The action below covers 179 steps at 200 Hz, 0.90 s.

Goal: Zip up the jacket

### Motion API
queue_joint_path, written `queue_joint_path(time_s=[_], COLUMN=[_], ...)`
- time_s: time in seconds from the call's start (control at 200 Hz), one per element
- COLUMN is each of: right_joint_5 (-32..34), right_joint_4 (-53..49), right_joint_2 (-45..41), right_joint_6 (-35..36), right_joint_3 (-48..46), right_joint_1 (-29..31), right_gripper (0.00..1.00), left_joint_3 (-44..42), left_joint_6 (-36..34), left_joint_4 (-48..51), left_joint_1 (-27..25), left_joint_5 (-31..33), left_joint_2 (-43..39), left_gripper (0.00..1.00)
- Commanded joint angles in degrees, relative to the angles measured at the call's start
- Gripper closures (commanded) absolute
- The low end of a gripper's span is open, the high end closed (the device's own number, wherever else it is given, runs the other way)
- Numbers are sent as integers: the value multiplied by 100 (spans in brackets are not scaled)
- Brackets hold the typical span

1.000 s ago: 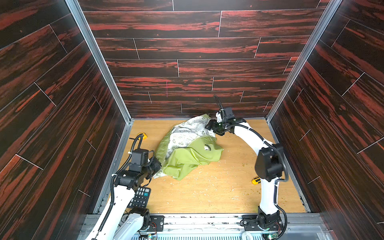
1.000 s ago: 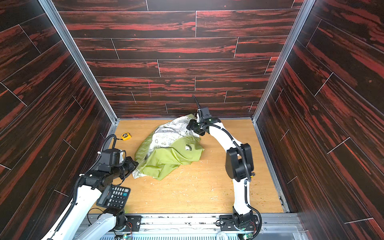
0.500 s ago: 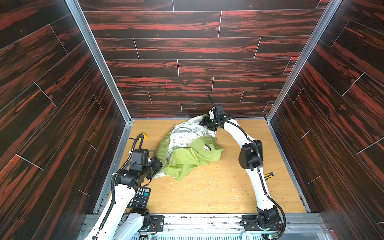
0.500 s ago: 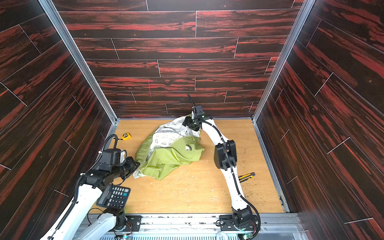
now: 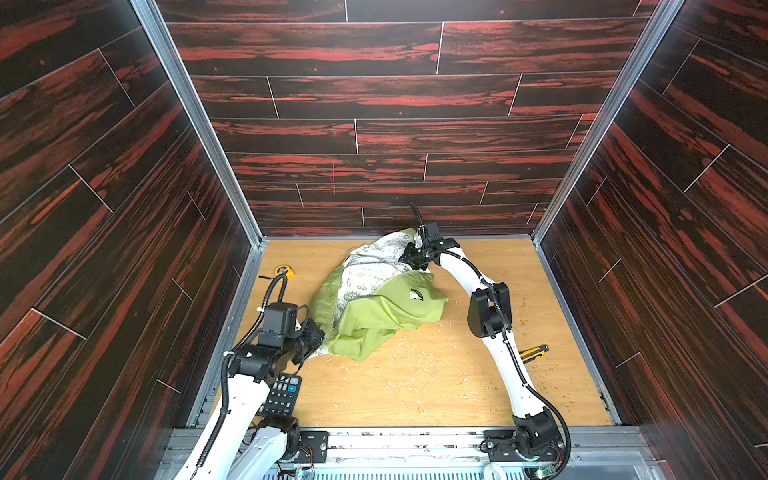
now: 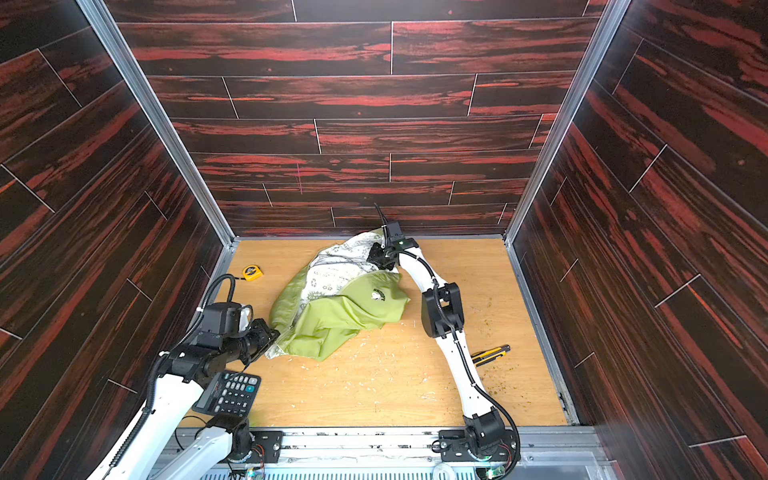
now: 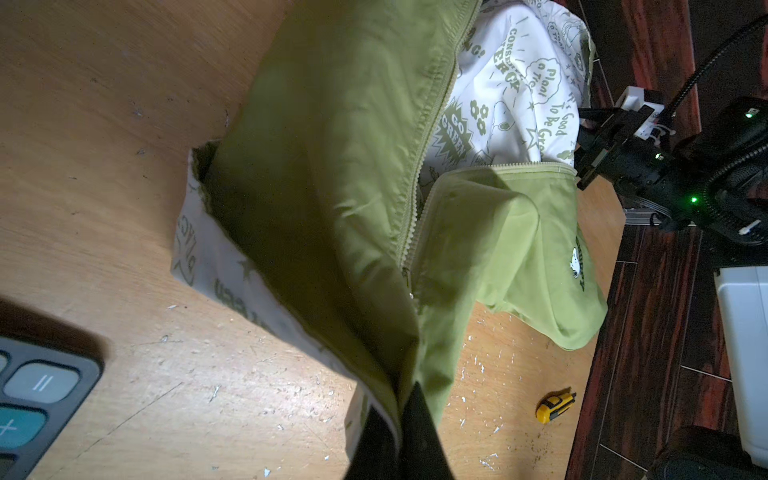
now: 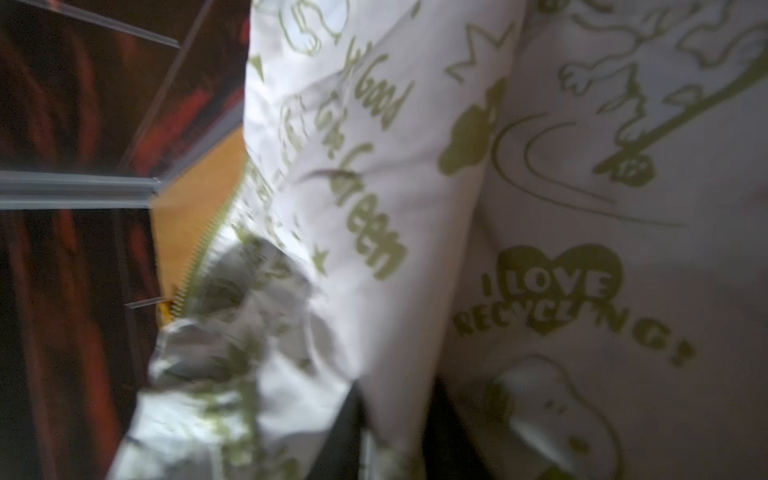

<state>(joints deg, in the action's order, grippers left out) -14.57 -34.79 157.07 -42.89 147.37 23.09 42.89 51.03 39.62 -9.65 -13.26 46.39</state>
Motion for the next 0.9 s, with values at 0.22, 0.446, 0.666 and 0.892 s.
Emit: queue_joint_path(time_s=[0.22, 0.446, 0.666, 0.892], right_joint_5=[-729, -1433, -1601, -1405], right_joint_4=[354, 1321, 2412, 2784], right_joint_2=[-1399, -3413, -5641, -6905], right_joint_6=[356, 360, 440, 461], right_joint_3=[-679, -2657, -6058, -9059], right_joint_1=[-645, -1359, -1926, -1970], right_gripper=[100, 100, 100, 100], left_joint_3=[-282, -228, 417, 1215], left_joint_6=[-56, -248, -692, -1061], left_joint_4=[-199, -600, -883, -885], left_joint_1=[-10, -6, 2, 15], left_joint_5=[442, 636, 833, 934], left_joint_2=[66, 383, 1141, 2049], left_gripper=[100, 100, 100, 100])
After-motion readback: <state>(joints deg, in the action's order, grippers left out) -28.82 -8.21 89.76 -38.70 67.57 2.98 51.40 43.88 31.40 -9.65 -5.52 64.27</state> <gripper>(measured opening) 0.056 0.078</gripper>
